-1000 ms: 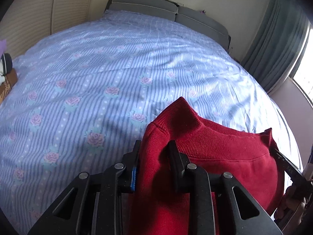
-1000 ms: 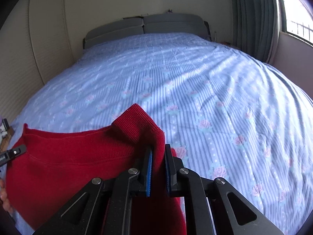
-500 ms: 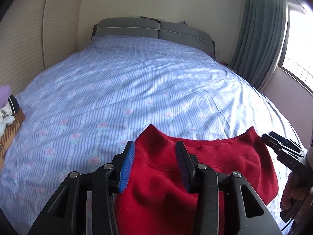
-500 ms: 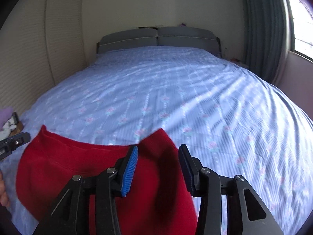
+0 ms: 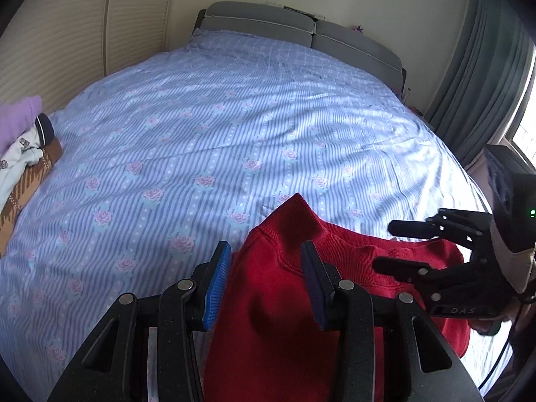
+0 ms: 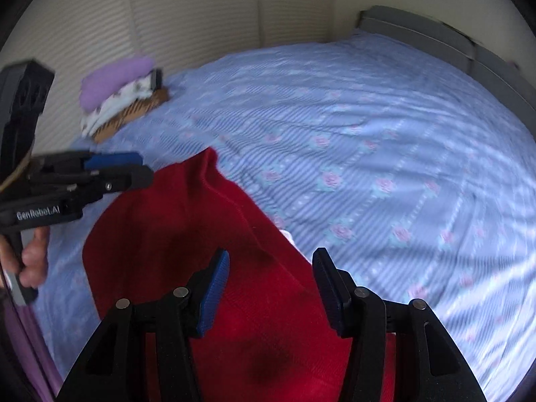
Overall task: Fold small clothes
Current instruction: 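Release the hem with both grippers and press the folded sweatshirt flat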
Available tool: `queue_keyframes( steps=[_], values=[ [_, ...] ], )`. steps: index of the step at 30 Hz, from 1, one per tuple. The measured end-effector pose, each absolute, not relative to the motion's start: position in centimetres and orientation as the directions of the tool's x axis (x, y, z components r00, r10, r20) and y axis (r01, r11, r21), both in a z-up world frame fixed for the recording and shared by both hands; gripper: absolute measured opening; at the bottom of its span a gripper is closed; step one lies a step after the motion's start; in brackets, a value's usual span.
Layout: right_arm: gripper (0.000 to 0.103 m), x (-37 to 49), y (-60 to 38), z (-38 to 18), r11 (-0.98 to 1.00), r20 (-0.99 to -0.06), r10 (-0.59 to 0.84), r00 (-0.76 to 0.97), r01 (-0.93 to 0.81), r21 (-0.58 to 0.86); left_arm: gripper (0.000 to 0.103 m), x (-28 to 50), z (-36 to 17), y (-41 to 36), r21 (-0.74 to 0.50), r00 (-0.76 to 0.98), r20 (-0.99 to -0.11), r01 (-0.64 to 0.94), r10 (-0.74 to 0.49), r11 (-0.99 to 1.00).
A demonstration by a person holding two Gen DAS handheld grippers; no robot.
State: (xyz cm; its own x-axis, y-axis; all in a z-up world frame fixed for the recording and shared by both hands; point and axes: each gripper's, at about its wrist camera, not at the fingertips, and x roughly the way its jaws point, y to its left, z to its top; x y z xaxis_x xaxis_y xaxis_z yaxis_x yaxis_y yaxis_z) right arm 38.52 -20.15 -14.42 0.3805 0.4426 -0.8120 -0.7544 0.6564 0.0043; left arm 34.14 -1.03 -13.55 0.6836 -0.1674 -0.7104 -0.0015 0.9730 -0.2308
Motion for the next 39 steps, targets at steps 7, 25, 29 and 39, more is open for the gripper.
queue_keyframes(
  steps=[7, 25, 29, 39],
  values=[
    [0.039, 39.9, -18.7, -15.9, 0.557, -0.889, 0.399, 0.226, -0.829, 0.04, 0.042, 33.9, -14.2, -0.8, -0.238, 0.672, -0.717, 0.012, -0.185, 0.971],
    [0.008, 41.3, -19.8, -17.2, 0.563, -0.872, 0.474, 0.119, -0.803, 0.196, 0.042, 34.2, -15.1, -0.6, -0.248, 0.659, -0.728, 0.004, -0.189, 0.969],
    [0.007, 41.7, -20.3, -15.9, 0.608, -0.841, 0.489, 0.234, -0.782, 0.136, 0.042, 34.1, -15.1, -0.7, -0.244, 0.663, -0.725, 0.002, -0.184, 0.97],
    [0.03, 41.8, -19.9, -16.8, 0.704, -0.839, 0.41, 0.356, -0.709, 0.043, 0.042, 34.2, -15.4, -1.2, -0.246, 0.664, -0.721, 0.02, -0.197, 0.969]
  ],
)
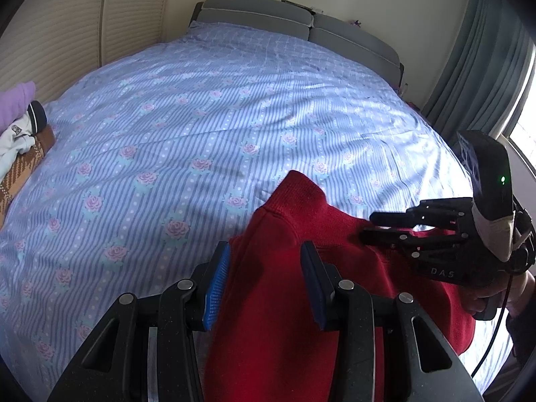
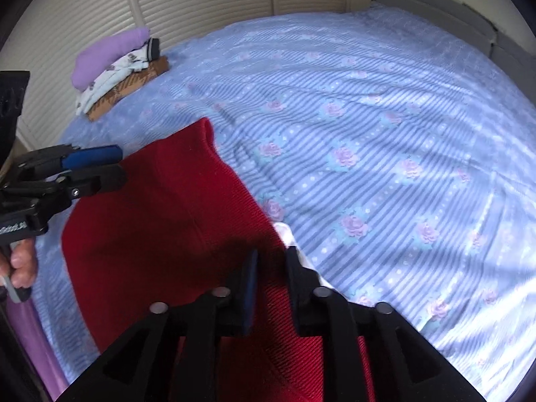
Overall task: Fold small clothes
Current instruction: 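Release the hem with both grippers and press the folded sweatshirt flat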
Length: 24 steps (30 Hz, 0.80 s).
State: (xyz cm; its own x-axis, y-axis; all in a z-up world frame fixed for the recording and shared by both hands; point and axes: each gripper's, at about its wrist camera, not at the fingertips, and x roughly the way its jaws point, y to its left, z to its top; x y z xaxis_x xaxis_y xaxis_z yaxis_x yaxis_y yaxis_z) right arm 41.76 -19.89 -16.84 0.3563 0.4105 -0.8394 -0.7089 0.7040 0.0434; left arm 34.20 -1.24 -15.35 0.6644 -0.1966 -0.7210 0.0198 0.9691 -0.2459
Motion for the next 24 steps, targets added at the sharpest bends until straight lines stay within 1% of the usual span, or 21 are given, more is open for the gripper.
queue_keyframes(
  steps=[1, 2, 5, 7, 8, 11, 13, 15, 18, 20, 21, 22, 24],
  values=[
    [0.033, 41.6, -20.5, -16.4, 0.723, -0.826, 0.42, 0.376, -0.688, 0.055, 0.042, 34.1, -15.3, -1.5, -0.248, 0.669, -0.715, 0.029, -0.203, 0.968],
    [0.033, 41.4, -21.4, -15.9, 0.743, -0.81, 0.434, 0.394, -0.665, 0.074, 0.043, 34.0, -15.2, -1.7, -0.252, 0.675, -0.706, 0.04, -0.212, 0.967],
    [0.033, 39.7, -23.9, -14.7, 0.795, -0.765, 0.456, 0.455, -0.595, 0.12, 0.051, 33.7, -14.9, -2.6, -0.257, 0.693, -0.683, 0.071, -0.233, 0.964],
    [0.033, 37.9, -25.5, -14.4, 0.815, -0.744, 0.467, 0.477, -0.56, 0.152, 0.051, 33.6, -14.9, -3.3, -0.268, 0.697, -0.669, 0.097, -0.258, 0.959],
    [0.033, 37.1, -26.0, -14.5, 0.819, -0.741, 0.47, 0.479, -0.55, 0.164, 0.052, 33.6, -14.9, -3.7, -0.266, 0.699, -0.665, 0.107, -0.262, 0.958],
    [0.033, 35.2, -27.3, -15.4, 0.836, -0.744, 0.464, 0.48, -0.516, 0.188, 0.057, 33.7, -15.2, -4.4, -0.272, 0.701, -0.656, 0.128, -0.281, 0.954],
    [0.035, 35.1, -28.1, -16.7, 0.857, -0.759, 0.443, 0.477, -0.473, 0.203, 0.059, 33.9, -15.7, -4.6, -0.262, 0.701, -0.66, 0.121, -0.269, 0.957],
    [0.038, 35.8, -29.1, -18.3, 0.879, -0.776, 0.426, 0.465, -0.415, 0.234, 0.059, 34.4, -16.2, -4.4, -0.23, 0.7, -0.677, 0.094, -0.228, 0.969],
    [0.037, 36.7, -30.2, -19.1, 0.882, -0.757, 0.457, 0.468, -0.353, 0.314, 0.058, 35.2, -17.1, -3.5, -0.194, 0.693, -0.7, 0.048, -0.173, 0.98],
    [0.037, 36.7, -30.1, -19.0, 0.893, -0.759, 0.441, 0.478, -0.319, 0.318, 0.058, 35.4, -17.6, -2.8, -0.18, 0.678, -0.721, 0.016, -0.143, 0.984],
    [0.038, 36.5, -30.0, -18.7, 0.899, -0.76, 0.43, 0.488, -0.307, 0.312, 0.058, 35.4, -17.8, -2.4, -0.193, 0.673, -0.725, 0.008, -0.148, 0.981],
    [0.04, 36.1, -29.8, -18.4, 0.905, -0.757, 0.419, 0.501, -0.299, 0.303, 0.058, 35.2, -17.9, -2.0, -0.202, 0.67, -0.727, -0.001, -0.149, 0.979],
    [0.04, 35.0, -29.4, -17.6, 0.921, -0.753, 0.385, 0.534, -0.276, 0.275, 0.058, 34.4, -17.6, -1.7, -0.202, 0.681, -0.717, -0.004, -0.145, 0.979]
  ],
)
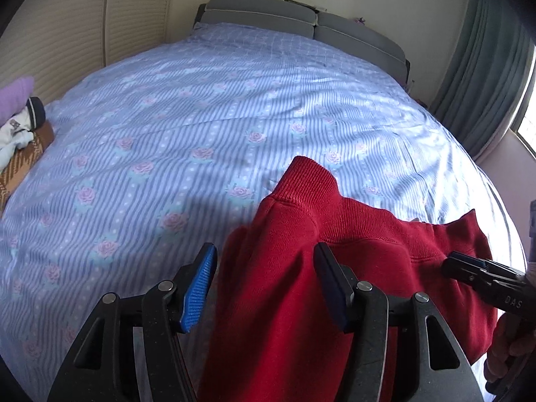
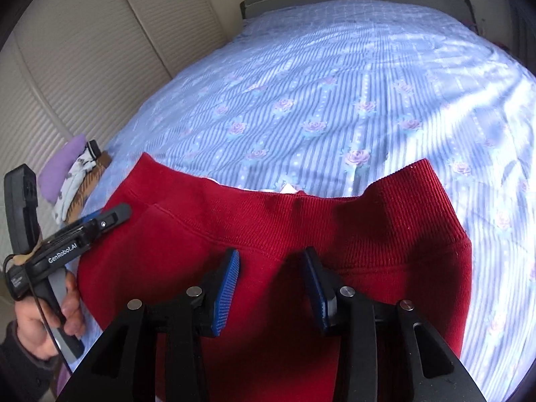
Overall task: Fold small clothes
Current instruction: 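Release the hem with both grippers and press the folded sweatshirt flat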
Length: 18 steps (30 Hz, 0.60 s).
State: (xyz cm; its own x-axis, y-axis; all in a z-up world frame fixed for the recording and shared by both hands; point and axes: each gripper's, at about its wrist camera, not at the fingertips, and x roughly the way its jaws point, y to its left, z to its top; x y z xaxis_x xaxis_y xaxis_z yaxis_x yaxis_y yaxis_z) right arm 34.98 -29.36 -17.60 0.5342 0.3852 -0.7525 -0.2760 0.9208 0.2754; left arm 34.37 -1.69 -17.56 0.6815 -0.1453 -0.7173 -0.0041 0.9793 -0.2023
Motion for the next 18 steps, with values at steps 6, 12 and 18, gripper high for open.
queue_keyframes(
  steps=[6, 12, 18],
  values=[
    [0.054, 29.1, -31.2, -15.2, 0.956, -0.672, 0.29, 0.681, -0.171, 0.239, 0.058, 30.2, -14.9, -3.3, -0.182, 0.759, -0.628, 0.072, -0.172, 0.981],
    [0.058, 24.4, -34.1, -14.7, 0.962, -0.626, 0.209, 0.752, -0.042, 0.271, 0.061, 28.0, -13.6, -7.2, -0.156, 0.784, -0.554, 0.23, -0.278, 0.96],
    [0.061, 23.6, -35.0, -16.8, 0.957, -0.67, 0.186, 0.719, 0.023, 0.291, 0.061, 30.0, -16.4, -7.4, -0.21, 0.703, -0.652, 0.194, -0.285, 0.958]
  ],
)
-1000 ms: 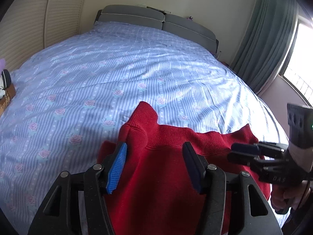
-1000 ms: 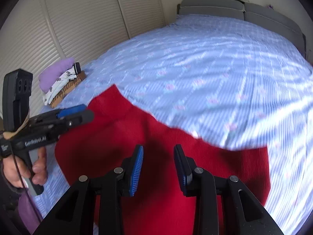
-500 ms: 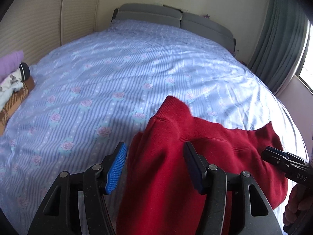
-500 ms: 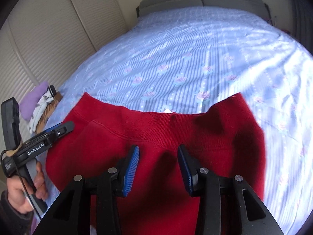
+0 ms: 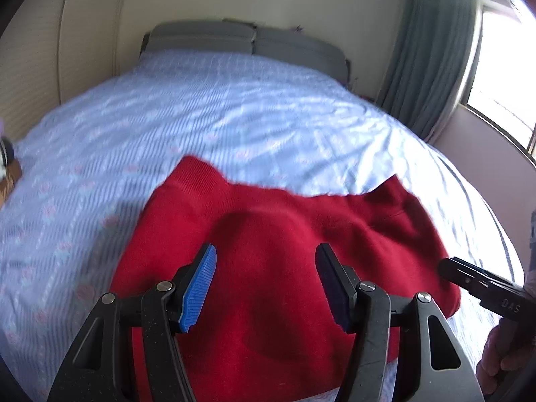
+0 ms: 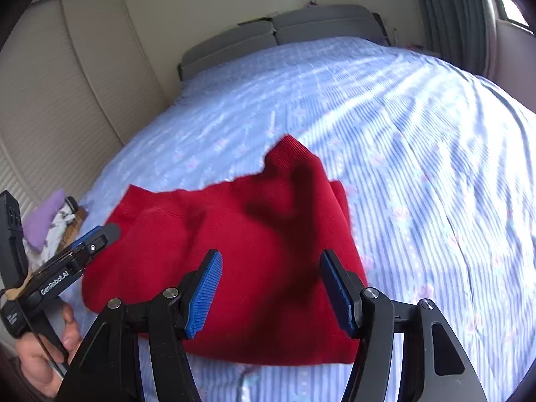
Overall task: Fold small clothes
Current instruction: 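Release the hem with both grippers and press the folded sweatshirt flat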
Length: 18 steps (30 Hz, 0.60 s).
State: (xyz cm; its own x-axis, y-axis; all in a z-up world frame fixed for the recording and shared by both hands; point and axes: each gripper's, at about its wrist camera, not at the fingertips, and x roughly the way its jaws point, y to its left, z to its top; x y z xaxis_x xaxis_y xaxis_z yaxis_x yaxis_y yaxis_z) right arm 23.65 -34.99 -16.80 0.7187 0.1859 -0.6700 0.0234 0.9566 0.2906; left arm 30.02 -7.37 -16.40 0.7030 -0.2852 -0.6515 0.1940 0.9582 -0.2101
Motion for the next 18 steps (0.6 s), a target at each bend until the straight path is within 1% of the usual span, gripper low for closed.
queue_keyframes(
  steps=[3, 4, 6, 8, 9, 10, 13, 15, 18],
  values=[
    [0.061, 24.3, -34.8, -18.5, 0.957, -0.715, 0.17, 0.678, 0.059, 0.283, 0.061, 30.5, -18.2, -5.5, -0.212, 0.682, -0.696, 0.103, -0.224, 0.972],
    [0.061, 24.6, -34.8, -19.1, 0.955, -0.728, 0.176, 0.663, 0.065, 0.29, 0.061, 30.6, -18.6, -5.1, -0.219, 0.677, -0.701, 0.094, -0.224, 0.971],
    [0.064, 24.8, -34.7, -19.6, 0.953, -0.727, 0.179, 0.663, 0.067, 0.296, 0.061, 30.7, -19.3, -4.5, -0.226, 0.665, -0.707, 0.109, -0.24, 0.968],
    [0.07, 24.8, -34.3, -19.7, 0.955, -0.718, 0.184, 0.671, 0.052, 0.293, 0.061, 30.6, -19.4, -4.8, -0.193, 0.668, -0.708, 0.127, -0.228, 0.973],
    [0.075, 24.9, -34.1, -19.8, 0.957, -0.718, 0.185, 0.671, 0.044, 0.288, 0.061, 30.6, -19.5, -5.0, -0.18, 0.669, -0.709, 0.133, -0.222, 0.975],
    [0.076, 25.0, -33.9, -19.7, 0.96, -0.72, 0.179, 0.67, 0.041, 0.278, 0.061, 30.6, -19.5, -5.0, -0.18, 0.669, -0.709, 0.133, -0.222, 0.975],
    [0.076, 24.8, -33.7, -19.0, 0.959, -0.72, 0.17, 0.673, 0.055, 0.278, 0.061, 30.0, -18.8, -4.8, -0.202, 0.667, -0.708, 0.124, -0.233, 0.971],
    [0.076, 23.8, -34.2, -18.0, 0.943, -0.693, 0.191, 0.695, 0.067, 0.327, 0.069, 29.1, -18.2, -4.7, -0.219, 0.67, -0.7, 0.127, -0.246, 0.967],
    [0.076, 22.2, -35.3, -17.2, 0.915, -0.663, 0.209, 0.719, 0.095, 0.392, 0.073, 27.7, -16.8, -4.5, -0.234, 0.682, -0.685, 0.129, -0.257, 0.964]
  ],
)
